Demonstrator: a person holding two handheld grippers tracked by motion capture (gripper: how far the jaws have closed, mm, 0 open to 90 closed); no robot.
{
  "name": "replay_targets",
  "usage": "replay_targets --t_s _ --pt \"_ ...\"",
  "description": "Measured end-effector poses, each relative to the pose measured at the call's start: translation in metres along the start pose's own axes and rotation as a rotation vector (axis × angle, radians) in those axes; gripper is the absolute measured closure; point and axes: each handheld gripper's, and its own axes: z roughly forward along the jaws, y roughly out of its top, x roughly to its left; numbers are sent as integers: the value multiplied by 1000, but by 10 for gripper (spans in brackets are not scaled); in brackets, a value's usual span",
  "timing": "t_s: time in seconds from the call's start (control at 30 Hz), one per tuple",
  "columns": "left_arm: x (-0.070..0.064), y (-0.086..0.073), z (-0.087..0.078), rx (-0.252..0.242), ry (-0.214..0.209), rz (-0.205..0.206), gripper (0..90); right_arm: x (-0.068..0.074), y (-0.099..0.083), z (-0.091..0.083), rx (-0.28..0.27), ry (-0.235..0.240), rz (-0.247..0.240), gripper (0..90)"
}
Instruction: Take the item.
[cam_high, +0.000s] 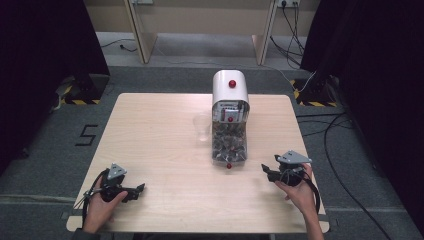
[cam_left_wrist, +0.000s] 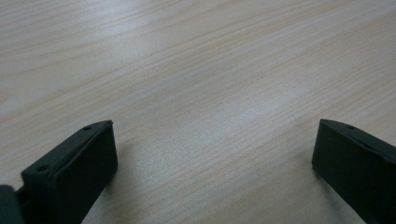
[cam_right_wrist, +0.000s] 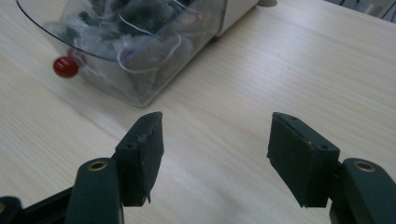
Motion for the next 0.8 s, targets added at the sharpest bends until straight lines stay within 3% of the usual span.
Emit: replay_targets --t_s 0.57,0.8 --pt "0 0 0 0 0 0 0 28 47 14 -62 53 -64 372" --pt "0 0 0 0 0 0 0 36 66 24 -86 71 -68 372"
